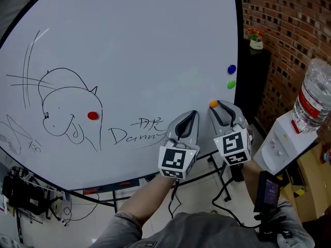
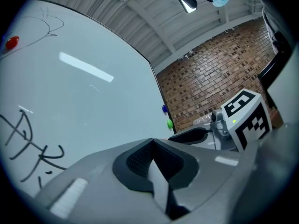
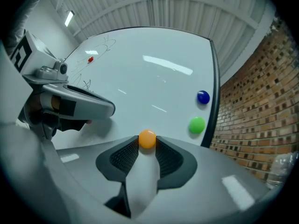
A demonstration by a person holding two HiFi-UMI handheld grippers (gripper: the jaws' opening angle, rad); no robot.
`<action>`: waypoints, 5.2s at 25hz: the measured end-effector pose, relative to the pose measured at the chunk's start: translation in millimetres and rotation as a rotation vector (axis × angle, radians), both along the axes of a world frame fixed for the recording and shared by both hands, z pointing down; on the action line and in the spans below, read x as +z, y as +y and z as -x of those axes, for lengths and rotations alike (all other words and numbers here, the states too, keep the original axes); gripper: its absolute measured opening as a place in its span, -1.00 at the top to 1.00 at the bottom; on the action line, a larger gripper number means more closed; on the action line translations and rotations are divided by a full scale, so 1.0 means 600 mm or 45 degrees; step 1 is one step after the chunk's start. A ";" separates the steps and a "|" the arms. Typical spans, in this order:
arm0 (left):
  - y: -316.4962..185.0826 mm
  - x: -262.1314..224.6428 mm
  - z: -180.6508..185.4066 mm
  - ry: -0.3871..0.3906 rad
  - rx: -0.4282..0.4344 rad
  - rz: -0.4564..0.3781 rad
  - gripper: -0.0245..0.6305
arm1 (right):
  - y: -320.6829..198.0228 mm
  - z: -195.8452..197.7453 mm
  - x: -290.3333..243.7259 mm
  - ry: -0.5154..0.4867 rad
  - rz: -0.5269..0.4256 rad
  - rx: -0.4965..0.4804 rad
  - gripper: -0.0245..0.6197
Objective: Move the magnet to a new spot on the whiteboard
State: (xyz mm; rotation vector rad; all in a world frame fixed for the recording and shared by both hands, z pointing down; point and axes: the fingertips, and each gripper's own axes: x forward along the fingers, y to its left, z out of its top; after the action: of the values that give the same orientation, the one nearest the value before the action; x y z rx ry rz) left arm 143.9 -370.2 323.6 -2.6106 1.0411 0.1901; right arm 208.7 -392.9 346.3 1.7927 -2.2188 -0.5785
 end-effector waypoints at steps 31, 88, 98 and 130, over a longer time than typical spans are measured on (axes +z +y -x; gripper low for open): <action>-0.002 -0.003 -0.051 0.033 0.031 0.006 0.92 | 0.015 -0.051 -0.014 0.031 -0.034 0.023 0.54; 0.047 -0.127 0.498 0.072 -0.450 -0.191 0.92 | 0.068 0.560 -0.231 0.302 -0.416 -0.386 0.53; 0.050 -0.127 0.393 0.056 -0.329 -0.191 0.92 | 0.057 0.426 -0.247 0.232 -0.392 -0.281 0.53; 0.023 -0.147 -0.021 0.080 -0.055 -0.235 0.92 | 0.007 -0.071 -0.295 -0.032 -0.347 -0.054 0.53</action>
State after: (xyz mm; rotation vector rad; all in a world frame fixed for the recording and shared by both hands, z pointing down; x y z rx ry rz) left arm 156.5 -356.4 235.5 -2.4289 1.0464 0.3428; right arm 251.3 -388.5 169.4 1.8891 -2.2919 -0.9107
